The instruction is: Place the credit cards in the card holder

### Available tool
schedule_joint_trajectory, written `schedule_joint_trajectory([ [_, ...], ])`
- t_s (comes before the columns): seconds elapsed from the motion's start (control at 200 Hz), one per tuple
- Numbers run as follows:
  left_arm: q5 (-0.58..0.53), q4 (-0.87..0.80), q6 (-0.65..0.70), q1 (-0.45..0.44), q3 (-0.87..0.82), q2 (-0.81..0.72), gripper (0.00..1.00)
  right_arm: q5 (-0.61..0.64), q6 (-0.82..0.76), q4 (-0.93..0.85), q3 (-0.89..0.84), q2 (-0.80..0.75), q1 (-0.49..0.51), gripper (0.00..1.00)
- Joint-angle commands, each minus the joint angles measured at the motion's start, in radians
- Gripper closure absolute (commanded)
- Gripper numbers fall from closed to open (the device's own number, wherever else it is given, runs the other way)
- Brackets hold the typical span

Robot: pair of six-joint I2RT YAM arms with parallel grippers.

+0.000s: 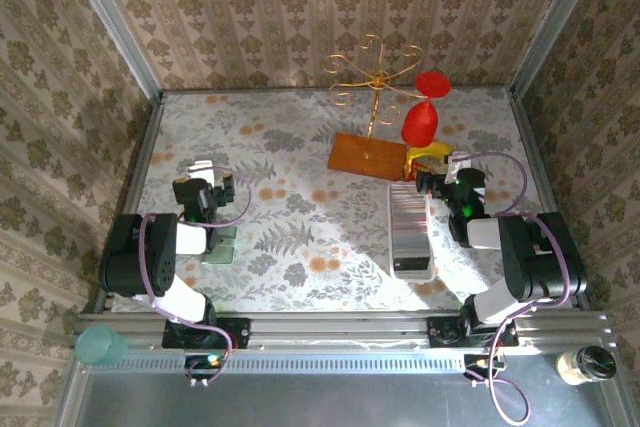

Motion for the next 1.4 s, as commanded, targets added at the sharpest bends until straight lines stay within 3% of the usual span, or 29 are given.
schedule_joint_trajectory([
  [0.0,0.018,0.035,0.038,-0.008,-0.001,-0.049,0.00,0.007,-0.045,0.045,-0.021,-0.039,0.018,0.00],
  [0.08,-0.028,-0.030,0.086,-0.062,-0.011,-0.146,0.00,0.024,-0.074,-0.009,-0.044,-0.156,0.052,0.00],
  [0.15,-0.077,-0.285,0.057,-0.117,0.046,-0.304,0.00,-0.002,-0.057,-0.206,-0.020,-0.300,0.065,0.00],
  [0.255,-0.082,-0.658,-0.171,-0.124,0.166,-0.483,0.00,0.014,0.018,-0.424,-0.012,-0.492,0.067,0.00],
  [0.33,-0.098,-0.870,-0.429,-0.116,0.227,-0.554,0.00,0.028,0.080,-0.509,-0.037,-0.632,0.067,0.00],
  [0.425,-0.021,-1.060,-0.602,-0.078,0.247,-0.621,0.00,0.087,0.244,-0.620,-0.070,-0.818,0.065,0.00],
  [0.51,0.127,-1.056,-0.674,-0.014,0.211,-0.659,0.00,0.172,0.466,-0.794,-0.077,-0.975,0.060,0.00],
  [0.565,0.258,-1.113,-0.716,0.031,0.233,-0.659,0.00,0.126,0.539,-0.872,-0.089,-1.058,0.053,0.00],
  [0.625,0.295,-1.264,-0.727,0.037,0.302,-0.641,0.01,0.025,0.530,-0.900,-0.099,-1.114,0.051,0.00],
  [0.74,0.294,-1.471,-0.720,-0.014,0.375,-0.635,0.00,-0.095,0.533,-0.930,-0.092,-1.116,0.052,0.00],
  [0.97,0.148,-1.789,-0.754,-0.055,0.400,-0.625,0.00,-0.310,0.510,-0.890,-0.073,-0.959,0.092,0.00],
  [1.1,0.102,-1.798,-0.768,-0.050,0.364,-0.603,0.00,-0.271,0.442,-0.886,-0.043,-0.894,0.231,0.00],
  [1.19,0.183,-1.721,-0.734,-0.037,0.342,-0.578,0.00,-0.191,0.387,-0.865,-0.043,-0.877,0.348,0.00],
  [1.395,0.266,-1.660,-0.731,-0.036,0.315,-0.488,0.00,-0.227,0.391,-0.817,-0.069,-0.863,0.395,0.00],
])
